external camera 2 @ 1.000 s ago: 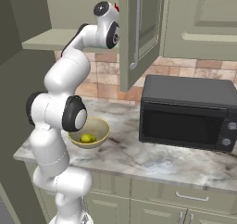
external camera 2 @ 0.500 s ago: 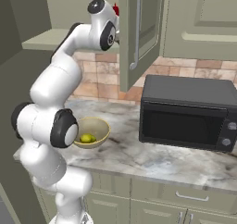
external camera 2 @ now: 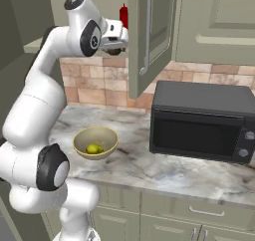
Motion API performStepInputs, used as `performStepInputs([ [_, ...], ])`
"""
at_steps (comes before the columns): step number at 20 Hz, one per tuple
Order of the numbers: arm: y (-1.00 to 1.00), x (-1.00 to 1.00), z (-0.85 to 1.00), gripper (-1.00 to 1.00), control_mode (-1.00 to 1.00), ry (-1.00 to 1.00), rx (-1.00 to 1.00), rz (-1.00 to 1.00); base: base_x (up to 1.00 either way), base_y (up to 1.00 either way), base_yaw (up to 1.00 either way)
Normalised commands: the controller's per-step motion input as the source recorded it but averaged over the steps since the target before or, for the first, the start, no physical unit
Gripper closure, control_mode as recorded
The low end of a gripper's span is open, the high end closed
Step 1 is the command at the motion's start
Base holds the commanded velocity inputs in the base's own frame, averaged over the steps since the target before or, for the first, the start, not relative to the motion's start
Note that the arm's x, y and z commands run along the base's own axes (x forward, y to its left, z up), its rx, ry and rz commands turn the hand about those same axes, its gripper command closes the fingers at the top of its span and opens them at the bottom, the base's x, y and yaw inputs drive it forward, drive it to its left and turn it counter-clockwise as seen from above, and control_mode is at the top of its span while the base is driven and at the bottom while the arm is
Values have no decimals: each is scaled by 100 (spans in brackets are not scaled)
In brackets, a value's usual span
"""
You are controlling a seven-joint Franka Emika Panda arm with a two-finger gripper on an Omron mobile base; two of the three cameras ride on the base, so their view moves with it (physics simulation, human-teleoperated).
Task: Open the cabinet. Pick the pear and pear from the cabinet and place them into the bowl. Then close the cabinet.
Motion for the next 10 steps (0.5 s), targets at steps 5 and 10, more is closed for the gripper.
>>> performStepInputs([
  [5, 58, -95, -23, 100, -100, 29, -5, 15, 0, 0, 0],
  [10, 25, -86, -85, 100, -100, 21, 0, 14, 0, 0, 0],
])
